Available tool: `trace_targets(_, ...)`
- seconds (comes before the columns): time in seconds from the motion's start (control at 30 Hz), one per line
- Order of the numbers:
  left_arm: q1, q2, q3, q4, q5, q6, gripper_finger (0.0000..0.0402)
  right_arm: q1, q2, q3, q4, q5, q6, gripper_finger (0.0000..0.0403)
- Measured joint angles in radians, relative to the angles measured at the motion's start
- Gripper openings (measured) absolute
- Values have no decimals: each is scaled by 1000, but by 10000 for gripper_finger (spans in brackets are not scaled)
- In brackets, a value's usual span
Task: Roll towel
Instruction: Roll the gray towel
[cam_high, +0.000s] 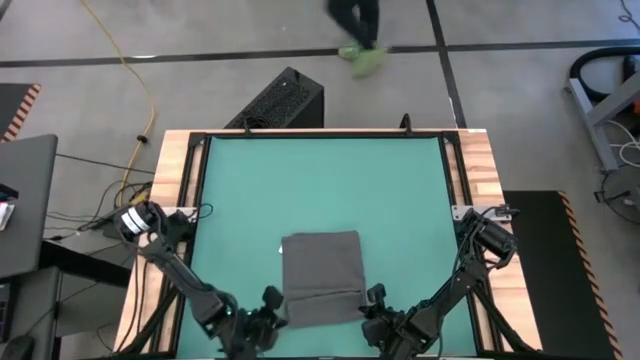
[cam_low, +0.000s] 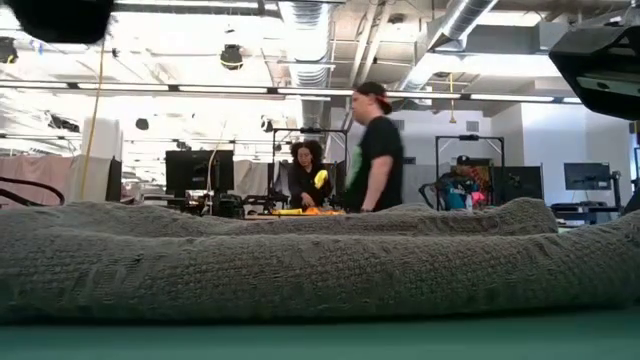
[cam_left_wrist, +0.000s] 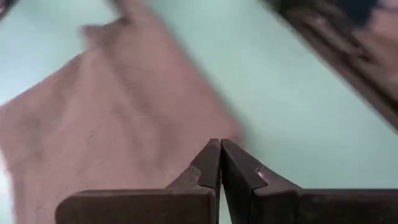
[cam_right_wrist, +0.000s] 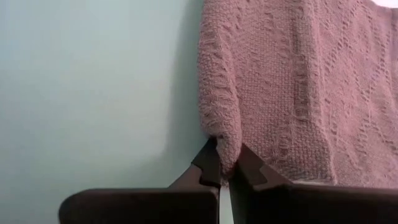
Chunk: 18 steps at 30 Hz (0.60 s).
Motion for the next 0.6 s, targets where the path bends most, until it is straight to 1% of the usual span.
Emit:
trace_targets(0.1,-38,-3,1,-26,44,97,12,-1,0,0,4,0,0,23)
trace_targets(0.13,-47,-5,4,-26,55,138,20,-1,0,0,6,0,0,23)
trace_targets(0.2,-55,-6,27,-28,55,165,40,-1,0,0,7,0,0,23)
trace_targets(0.3,-47,-10,42,-31,50,147,81,-3,-1,0,7,0,0,23)
trace_targets(0.43,-25,-3,32,-39,67,150,147,-7,-1,1,8,-9,0,23)
trace_targets(0.5,-16,12,32,-43,70,184,179,-10,-2,2,8,-21,0,23)
trace_targets(0.6,-14,42,32,-41,59,269,214,-13,-3,2,8,-33,13,23)
